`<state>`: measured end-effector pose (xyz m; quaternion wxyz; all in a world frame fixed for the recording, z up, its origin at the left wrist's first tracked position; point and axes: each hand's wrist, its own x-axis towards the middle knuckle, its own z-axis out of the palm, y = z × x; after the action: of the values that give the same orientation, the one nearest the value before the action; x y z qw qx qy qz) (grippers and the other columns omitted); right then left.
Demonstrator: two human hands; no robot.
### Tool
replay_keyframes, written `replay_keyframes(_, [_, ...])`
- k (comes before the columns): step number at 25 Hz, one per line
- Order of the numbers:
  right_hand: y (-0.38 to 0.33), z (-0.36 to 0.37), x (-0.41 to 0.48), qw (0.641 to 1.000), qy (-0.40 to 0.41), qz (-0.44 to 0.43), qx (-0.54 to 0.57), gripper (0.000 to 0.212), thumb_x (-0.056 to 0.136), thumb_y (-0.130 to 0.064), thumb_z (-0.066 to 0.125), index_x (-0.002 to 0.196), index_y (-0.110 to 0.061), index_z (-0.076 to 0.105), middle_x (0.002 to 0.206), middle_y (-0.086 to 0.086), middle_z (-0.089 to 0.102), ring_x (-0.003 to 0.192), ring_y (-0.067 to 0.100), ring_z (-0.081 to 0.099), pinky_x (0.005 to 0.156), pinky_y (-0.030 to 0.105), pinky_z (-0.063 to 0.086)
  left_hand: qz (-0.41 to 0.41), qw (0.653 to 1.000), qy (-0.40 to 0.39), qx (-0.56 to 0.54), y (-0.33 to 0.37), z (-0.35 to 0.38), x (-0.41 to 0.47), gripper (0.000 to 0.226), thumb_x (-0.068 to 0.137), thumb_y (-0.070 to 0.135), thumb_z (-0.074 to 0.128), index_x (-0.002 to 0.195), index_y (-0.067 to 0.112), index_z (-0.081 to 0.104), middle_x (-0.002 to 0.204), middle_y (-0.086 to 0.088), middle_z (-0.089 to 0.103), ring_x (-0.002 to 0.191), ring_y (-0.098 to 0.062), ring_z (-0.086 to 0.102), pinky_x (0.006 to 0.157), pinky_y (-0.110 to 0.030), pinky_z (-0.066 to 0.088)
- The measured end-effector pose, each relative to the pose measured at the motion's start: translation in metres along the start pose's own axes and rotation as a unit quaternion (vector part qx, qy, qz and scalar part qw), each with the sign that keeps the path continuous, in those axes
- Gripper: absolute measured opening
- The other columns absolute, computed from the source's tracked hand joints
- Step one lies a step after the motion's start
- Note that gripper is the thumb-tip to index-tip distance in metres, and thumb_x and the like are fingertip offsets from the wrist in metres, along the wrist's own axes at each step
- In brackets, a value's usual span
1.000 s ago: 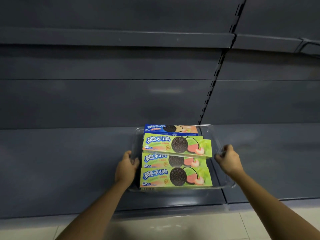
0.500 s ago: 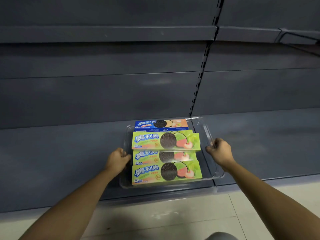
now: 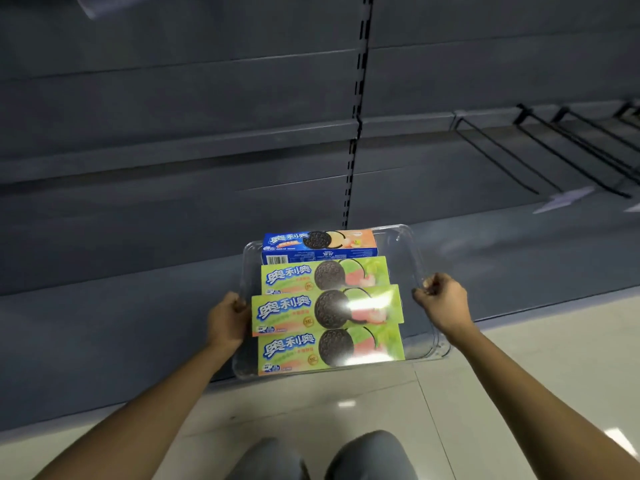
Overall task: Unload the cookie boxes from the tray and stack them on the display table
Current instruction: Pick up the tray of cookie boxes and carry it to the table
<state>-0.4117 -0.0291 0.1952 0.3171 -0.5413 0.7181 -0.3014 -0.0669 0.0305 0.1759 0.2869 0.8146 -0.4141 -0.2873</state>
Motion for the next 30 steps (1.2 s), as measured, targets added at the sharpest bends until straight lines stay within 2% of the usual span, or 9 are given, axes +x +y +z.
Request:
replay_keyframes(3, [-0.034,-0.047,-0.03,1.0,0.001,0.025,0.017,0.012,0.074,-0.004,0.067,0.075,-0.003,0.055,0.069,0.007,0.055,0.063,0.023,0.048,0.059,0.028,0.038,0.006,0.999,-0.012,-0.034,0.041,-0.036,-0.029,0.029,0.079,0.009,0.056,0.058,0.022,0.039,0.077,-0.018,0.056,0.076,-0.02,0.047,0.071,-0.039,0.041])
replay_keyframes(5, [-0.057,-0.079,-0.052,0.998,0.005,0.047,0.032,0.015,0.074,-0.004,0.067,0.071,-0.008,0.053,0.069,0.006,0.054,0.063,0.022,0.047,0.058,0.026,0.039,0.009,1.0,-0.014,-0.027,0.066,-0.061,-0.051,0.036,0.08,0.002,0.057,0.055,0.017,0.037,0.073,-0.02,0.057,0.074,-0.019,0.046,0.066,-0.036,0.036])
replay_keyframes(9, [-0.104,-0.142,-0.097,0.995,0.022,0.079,0.049,0.026,0.073,-0.003,0.067,0.063,-0.015,0.047,0.067,0.004,0.053,0.061,0.022,0.046,0.06,0.03,0.038,0.015,0.999,-0.044,-0.006,0.12,-0.113,-0.091,0.026,0.086,0.007,0.055,0.063,0.007,0.043,0.062,-0.004,0.051,0.069,-0.023,0.05,0.054,-0.033,0.031])
replay_keyframes(12, [-0.135,-0.182,-0.136,0.992,0.036,0.108,0.052,0.024,0.074,-0.003,0.066,0.064,-0.012,0.046,0.065,0.004,0.051,0.057,0.02,0.043,0.057,0.03,0.036,0.012,0.997,-0.071,-0.024,0.159,-0.148,-0.121,0.024,0.087,0.005,0.051,0.064,0.008,0.043,0.061,-0.004,0.05,0.063,-0.021,0.045,0.052,-0.03,0.03])
replay_keyframes(15, [-0.153,-0.209,-0.171,0.99,0.055,0.122,0.054,0.021,0.073,-0.004,0.065,0.066,-0.01,0.046,0.062,0.003,0.048,0.056,0.02,0.04,0.056,0.03,0.035,0.02,0.993,-0.096,-0.067,0.178,-0.17,-0.142,0.023,0.086,-0.001,0.05,0.065,0.007,0.045,0.067,-0.015,0.054,0.067,-0.019,0.044,0.055,-0.03,0.03])
replay_keyframes(19, [-0.148,-0.224,-0.207,0.983,0.091,0.146,0.063,0.02,0.072,-0.003,0.065,0.066,-0.011,0.048,0.063,0.004,0.048,0.056,0.021,0.041,0.054,0.029,0.034,0.042,0.991,-0.115,-0.056,0.184,-0.176,-0.156,0.014,0.086,0.003,0.052,0.071,0.004,0.053,0.078,-0.023,0.061,0.073,-0.024,0.05,0.065,-0.035,0.036])
replay_keyframes(24, [-0.13,-0.253,-0.253,0.973,0.132,0.172,0.075,0.024,0.077,-0.002,0.065,0.066,-0.012,0.046,0.062,0.002,0.046,0.054,0.017,0.039,0.043,0.013,0.031,0.1,0.977,-0.186,-0.035,0.212,-0.164,-0.176,0.021,0.084,0.006,0.055,0.065,0.013,0.05,0.069,-0.012,0.058,0.069,-0.023,0.05,0.059,-0.034,0.037])
replay_keyframes(28, [-0.102,-0.292,-0.279,0.959,0.177,0.208,0.074,0.025,0.078,-0.004,0.067,0.067,-0.013,0.046,0.06,0.001,0.046,0.054,0.016,0.04,0.047,0.017,0.033,0.161,0.963,-0.214,0.028,0.255,-0.129,-0.203,0.025,0.086,0.008,0.054,0.062,0.012,0.046,0.066,-0.009,0.053,0.067,-0.023,0.046,0.054,-0.031,0.031])
replay_keyframes(30, [-0.082,-0.316,-0.293,0.945,0.214,0.236,0.072,0.026,0.076,-0.007,0.068,0.065,-0.015,0.046,0.059,0.0,0.047,0.056,0.017,0.041,0.053,0.027,0.034,0.203,0.947,-0.244,0.056,0.281,-0.101,-0.216,0.027,0.087,0.011,0.051,0.061,0.01,0.047,0.067,-0.012,0.055,0.069,-0.027,0.048,0.053,-0.033,0.03])
